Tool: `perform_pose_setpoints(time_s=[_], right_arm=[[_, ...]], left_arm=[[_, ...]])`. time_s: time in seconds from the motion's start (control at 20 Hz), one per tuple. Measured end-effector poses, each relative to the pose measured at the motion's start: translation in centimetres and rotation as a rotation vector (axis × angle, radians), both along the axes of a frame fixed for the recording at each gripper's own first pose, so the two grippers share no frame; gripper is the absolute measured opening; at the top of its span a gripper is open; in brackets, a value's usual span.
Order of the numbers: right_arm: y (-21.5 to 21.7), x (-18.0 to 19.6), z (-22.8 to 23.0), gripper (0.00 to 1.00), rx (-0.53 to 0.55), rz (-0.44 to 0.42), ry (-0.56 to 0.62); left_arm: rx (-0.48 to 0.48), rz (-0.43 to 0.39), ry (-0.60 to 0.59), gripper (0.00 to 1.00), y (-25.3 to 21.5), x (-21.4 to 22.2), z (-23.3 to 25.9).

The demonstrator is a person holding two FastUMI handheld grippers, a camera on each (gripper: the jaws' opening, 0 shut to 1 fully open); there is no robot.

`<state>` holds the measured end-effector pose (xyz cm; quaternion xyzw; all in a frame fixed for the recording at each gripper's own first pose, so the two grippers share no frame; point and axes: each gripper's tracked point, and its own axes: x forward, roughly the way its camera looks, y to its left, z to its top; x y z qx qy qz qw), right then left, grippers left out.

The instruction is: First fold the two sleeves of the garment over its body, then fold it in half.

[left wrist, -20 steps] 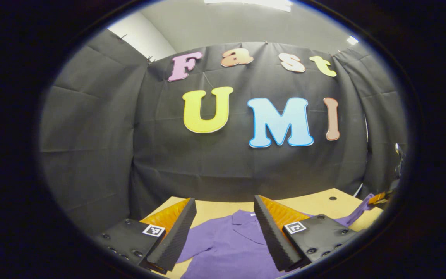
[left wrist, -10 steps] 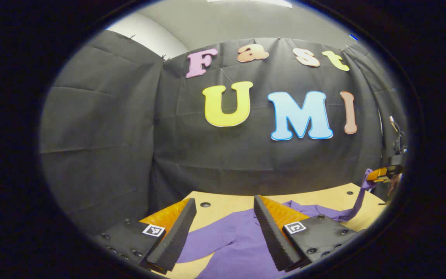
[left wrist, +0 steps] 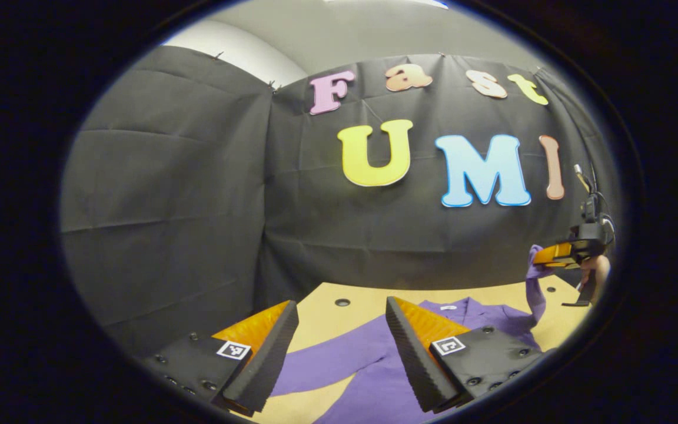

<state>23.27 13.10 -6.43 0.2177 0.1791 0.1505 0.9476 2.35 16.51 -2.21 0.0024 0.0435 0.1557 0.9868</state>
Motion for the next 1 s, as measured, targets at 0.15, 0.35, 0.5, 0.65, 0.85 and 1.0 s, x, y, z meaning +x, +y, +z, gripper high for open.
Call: perform_pose_setpoints(time_s=[0.15,0.35,0.5,0.65,0.85,1.0], right_arm=[[4.6,-0.3,-1.7,0.02,-0.035,0.096,0.030],[9.8,-1.0,-5.6,0.02,-0.129,0.215,0.085],[12.4,-1.6,-8.6,0.02,-0.207,0.261,0.118],[14.0,-1.7,-11.3,0.03,-0.286,0.289,0.152],[15.1,-2.1,-13.1,0.05,-0.359,0.318,0.168],[15.6,-2.0,-13.5,0.10,-0.391,0.334,0.161]], left_arm=[[0.004,0.040,0.003,0.99,1.4,-1.3,-0.1],[-0.015,0.083,0.017,0.99,2.7,-2.6,-0.8],[-0.027,0.109,0.030,0.99,3.3,-3.3,-1.7],[-0.033,0.125,0.042,0.99,3.7,-3.9,-2.3],[-0.037,0.138,0.049,0.99,4.1,-4.3,-2.6],[-0.038,0.140,0.053,0.99,4.1,-4.3,-2.9]])
